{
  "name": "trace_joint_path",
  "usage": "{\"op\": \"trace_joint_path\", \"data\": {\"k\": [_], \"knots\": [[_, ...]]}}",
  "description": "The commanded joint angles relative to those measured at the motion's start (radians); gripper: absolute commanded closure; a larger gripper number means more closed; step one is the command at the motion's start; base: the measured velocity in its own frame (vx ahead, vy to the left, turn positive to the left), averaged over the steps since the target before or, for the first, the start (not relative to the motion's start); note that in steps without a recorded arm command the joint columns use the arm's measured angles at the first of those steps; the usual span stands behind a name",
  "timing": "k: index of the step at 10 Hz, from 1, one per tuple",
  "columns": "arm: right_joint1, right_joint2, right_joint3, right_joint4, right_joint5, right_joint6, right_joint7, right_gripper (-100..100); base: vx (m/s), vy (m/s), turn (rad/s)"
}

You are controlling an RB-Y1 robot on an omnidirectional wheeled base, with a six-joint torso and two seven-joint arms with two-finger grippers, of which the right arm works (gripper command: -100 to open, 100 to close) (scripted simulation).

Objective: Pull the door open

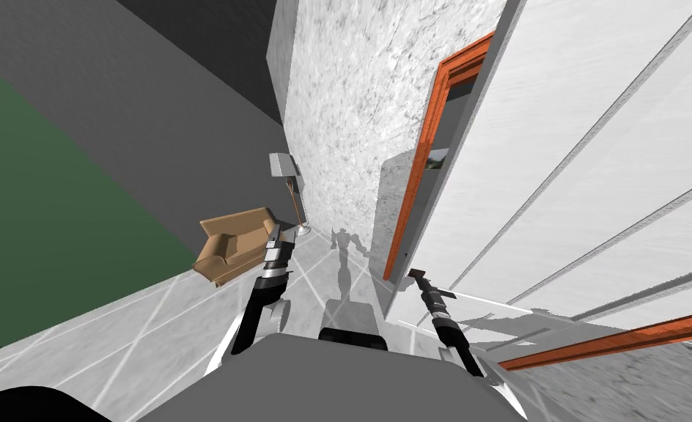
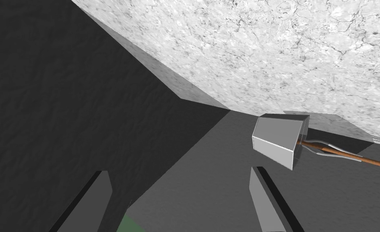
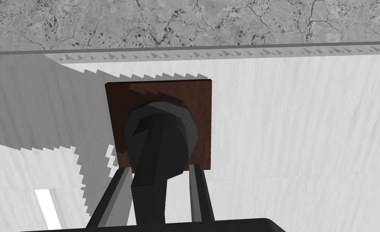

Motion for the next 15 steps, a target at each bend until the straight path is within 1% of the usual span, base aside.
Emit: {"op": "trace_joint_path", "data": {"k": [1,2,8,12,13,14,15], "knots": [[-0.004,-0.003,0.006,0.007,0.000,-0.006,-0.003,100,-0.159,-0.021,0.119],[-0.006,-0.003,0.008,0.010,0.000,-0.007,-0.004,100,-0.245,-0.063,0.130],[-0.029,-0.017,0.042,0.049,0.001,-0.036,-0.019,100,-0.241,-0.074,0.160],[-0.038,-0.022,0.055,0.064,0.001,-0.047,-0.024,100,-0.193,-0.055,0.087],[-0.037,-0.019,0.055,0.060,0.002,-0.043,-0.023,100,-0.078,-0.018,0.023],[-0.018,-0.035,0.072,0.063,0.016,-0.074,-0.048,100,-0.150,-0.016,0.127],[-0.014,-0.039,0.076,0.064,0.019,-0.082,-0.054,100,-0.220,-0.049,0.098]]}}
